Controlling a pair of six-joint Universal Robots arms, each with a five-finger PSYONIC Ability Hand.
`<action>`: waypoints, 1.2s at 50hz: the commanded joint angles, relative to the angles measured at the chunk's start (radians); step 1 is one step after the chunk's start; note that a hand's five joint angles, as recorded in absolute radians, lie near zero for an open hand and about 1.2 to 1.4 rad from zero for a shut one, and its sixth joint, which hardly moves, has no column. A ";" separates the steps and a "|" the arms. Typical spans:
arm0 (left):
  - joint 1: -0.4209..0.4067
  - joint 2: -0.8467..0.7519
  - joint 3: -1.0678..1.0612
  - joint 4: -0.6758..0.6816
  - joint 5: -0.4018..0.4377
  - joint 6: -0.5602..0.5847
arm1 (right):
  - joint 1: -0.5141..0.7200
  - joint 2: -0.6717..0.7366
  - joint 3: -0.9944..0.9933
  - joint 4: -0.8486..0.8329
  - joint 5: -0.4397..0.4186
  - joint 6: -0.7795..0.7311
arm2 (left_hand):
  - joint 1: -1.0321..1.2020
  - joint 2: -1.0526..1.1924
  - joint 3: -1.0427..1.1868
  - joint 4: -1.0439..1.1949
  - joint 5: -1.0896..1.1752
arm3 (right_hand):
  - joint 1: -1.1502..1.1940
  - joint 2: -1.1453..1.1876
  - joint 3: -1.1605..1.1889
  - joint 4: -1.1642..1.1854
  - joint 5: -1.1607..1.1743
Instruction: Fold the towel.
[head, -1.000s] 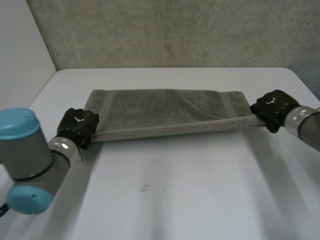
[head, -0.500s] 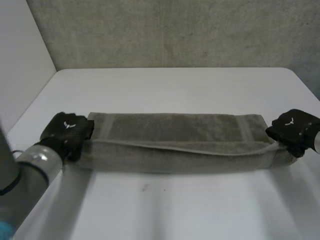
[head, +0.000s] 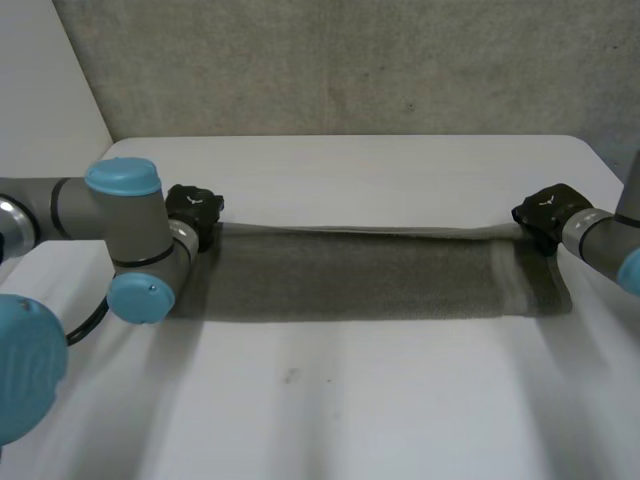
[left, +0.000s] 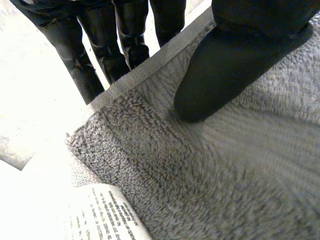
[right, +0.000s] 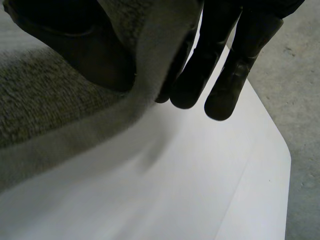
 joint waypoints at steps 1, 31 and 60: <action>-0.021 -0.053 0.073 -0.041 -0.006 0.000 | 0.026 0.092 -0.147 0.000 0.075 0.010 | -0.958 -0.955 -0.956 -0.955 -0.966 | -1.117 -1.110 -1.108 -1.115 -1.117; -0.029 0.548 -0.634 0.144 -0.031 -0.098 | -0.089 -0.423 0.575 -0.217 -0.175 0.220 | -0.958 -0.955 -0.956 -0.955 -0.966 | -1.117 -1.110 -1.108 -1.115 -1.117; -0.029 0.640 -0.921 0.358 -0.014 -0.155 | -0.234 -0.351 0.721 -0.489 -0.065 -0.014 | -0.958 -0.955 -0.956 -0.955 -0.966 | 0.105 0.112 0.113 0.107 0.104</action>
